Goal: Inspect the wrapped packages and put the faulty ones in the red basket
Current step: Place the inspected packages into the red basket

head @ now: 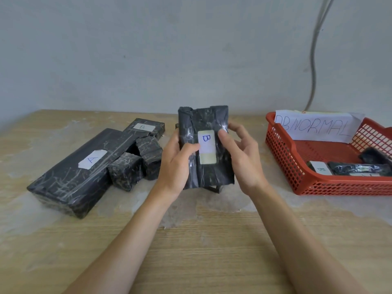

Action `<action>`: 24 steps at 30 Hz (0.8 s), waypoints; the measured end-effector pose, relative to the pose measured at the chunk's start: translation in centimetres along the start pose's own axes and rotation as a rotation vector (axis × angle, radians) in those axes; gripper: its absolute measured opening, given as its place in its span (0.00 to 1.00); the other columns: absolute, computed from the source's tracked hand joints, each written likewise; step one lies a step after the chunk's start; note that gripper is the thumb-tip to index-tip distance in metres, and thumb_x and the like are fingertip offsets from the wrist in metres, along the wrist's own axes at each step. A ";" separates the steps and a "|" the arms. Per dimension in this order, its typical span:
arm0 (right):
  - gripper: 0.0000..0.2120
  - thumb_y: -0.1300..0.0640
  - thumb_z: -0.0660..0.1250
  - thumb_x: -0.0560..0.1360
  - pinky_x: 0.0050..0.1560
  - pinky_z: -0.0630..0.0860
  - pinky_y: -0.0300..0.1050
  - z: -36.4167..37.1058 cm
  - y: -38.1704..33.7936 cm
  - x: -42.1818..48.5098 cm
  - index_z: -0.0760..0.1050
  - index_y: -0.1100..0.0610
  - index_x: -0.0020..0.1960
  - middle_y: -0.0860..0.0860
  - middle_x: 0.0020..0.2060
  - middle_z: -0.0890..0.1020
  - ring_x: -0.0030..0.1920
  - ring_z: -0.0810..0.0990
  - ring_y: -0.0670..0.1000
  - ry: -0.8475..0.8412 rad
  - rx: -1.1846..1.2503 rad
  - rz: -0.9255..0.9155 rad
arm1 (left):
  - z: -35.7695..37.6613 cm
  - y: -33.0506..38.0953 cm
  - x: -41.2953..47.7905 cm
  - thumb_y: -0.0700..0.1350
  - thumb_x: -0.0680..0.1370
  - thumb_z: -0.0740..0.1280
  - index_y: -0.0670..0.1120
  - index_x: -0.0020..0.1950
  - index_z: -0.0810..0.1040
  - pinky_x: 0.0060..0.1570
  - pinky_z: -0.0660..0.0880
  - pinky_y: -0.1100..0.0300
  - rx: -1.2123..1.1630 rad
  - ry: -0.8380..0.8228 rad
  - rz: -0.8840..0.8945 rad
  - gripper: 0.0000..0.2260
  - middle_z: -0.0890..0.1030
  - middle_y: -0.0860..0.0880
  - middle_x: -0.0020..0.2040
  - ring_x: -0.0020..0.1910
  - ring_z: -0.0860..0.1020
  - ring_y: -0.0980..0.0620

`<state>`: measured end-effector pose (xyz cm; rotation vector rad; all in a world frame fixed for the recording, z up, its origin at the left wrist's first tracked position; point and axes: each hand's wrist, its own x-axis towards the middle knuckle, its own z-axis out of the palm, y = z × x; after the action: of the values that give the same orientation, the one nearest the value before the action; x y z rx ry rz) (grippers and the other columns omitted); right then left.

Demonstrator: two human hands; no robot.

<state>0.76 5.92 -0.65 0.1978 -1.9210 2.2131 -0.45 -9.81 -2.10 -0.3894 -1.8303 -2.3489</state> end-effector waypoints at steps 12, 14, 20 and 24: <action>0.12 0.53 0.68 0.84 0.54 0.86 0.60 1.1 0.5 -0.9 0.82 0.60 0.61 0.58 0.49 0.90 0.50 0.89 0.62 0.025 -0.039 0.004 | -0.8 0.5 -0.1 0.51 0.83 0.70 0.33 0.51 0.81 0.53 0.79 0.35 0.181 0.092 -0.003 0.19 0.82 0.29 0.49 0.45 0.82 0.41; 0.11 0.55 0.68 0.85 0.53 0.86 0.57 1.0 0.5 -0.9 0.83 0.60 0.61 0.56 0.49 0.90 0.50 0.90 0.60 0.045 -0.040 -0.011 | -0.7 0.5 -0.2 0.49 0.84 0.70 0.36 0.52 0.84 0.56 0.80 0.38 0.155 0.063 -0.021 0.15 0.85 0.33 0.50 0.48 0.84 0.43; 0.11 0.55 0.73 0.81 0.52 0.86 0.64 0.7 0.6 -0.9 0.80 0.58 0.62 0.59 0.47 0.89 0.48 0.89 0.62 -0.010 -0.103 0.033 | -0.8 -0.2 -0.2 0.44 0.83 0.70 0.49 0.48 0.87 0.51 0.83 0.57 0.081 0.057 -0.073 0.06 0.89 0.47 0.48 0.49 0.88 0.49; 0.17 0.62 0.76 0.79 0.50 0.87 0.60 0.4 0.6 -0.8 0.77 0.57 0.65 0.57 0.50 0.89 0.49 0.90 0.60 -0.065 -0.108 0.022 | -0.8 -0.6 -0.3 0.46 0.84 0.69 0.46 0.53 0.85 0.54 0.82 0.55 0.034 0.025 -0.108 0.06 0.89 0.47 0.50 0.52 0.87 0.50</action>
<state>1.35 5.37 -1.33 0.2362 -2.0801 2.1339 -0.37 -10.50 -2.91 -0.2617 -1.9232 -2.3758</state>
